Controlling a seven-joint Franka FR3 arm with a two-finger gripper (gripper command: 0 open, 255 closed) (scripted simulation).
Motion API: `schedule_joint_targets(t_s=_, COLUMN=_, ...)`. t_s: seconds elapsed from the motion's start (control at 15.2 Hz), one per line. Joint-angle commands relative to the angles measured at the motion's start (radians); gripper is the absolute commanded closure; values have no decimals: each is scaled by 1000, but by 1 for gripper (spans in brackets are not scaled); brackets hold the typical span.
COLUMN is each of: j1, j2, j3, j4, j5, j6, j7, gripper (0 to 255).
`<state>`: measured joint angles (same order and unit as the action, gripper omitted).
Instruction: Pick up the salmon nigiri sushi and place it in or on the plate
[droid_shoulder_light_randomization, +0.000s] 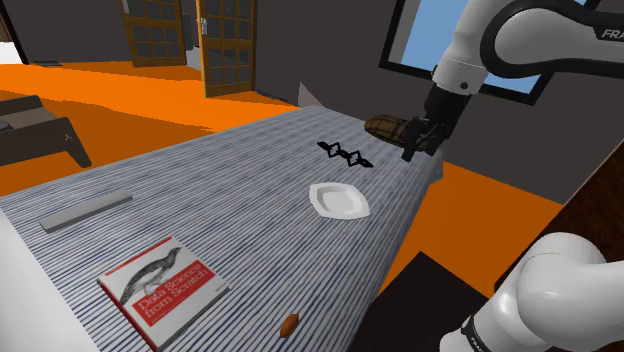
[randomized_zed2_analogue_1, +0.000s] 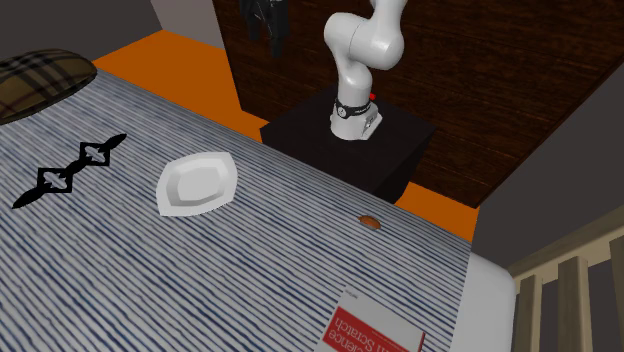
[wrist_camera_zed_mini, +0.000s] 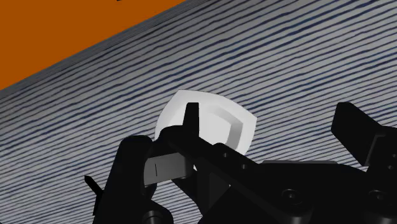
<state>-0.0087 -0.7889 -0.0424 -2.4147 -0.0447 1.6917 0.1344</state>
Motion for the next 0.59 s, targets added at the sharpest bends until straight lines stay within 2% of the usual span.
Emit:
schedule_joint_targets(t_s=0.0, j1=0, j2=0, j3=0, j4=0, j5=0, j6=0, j7=0, gripper=0)
schedule_joint_targets(t_s=0.53, j1=84, j2=-54, j3=104, j4=-229, j5=98, j6=226, j7=83, gripper=0)
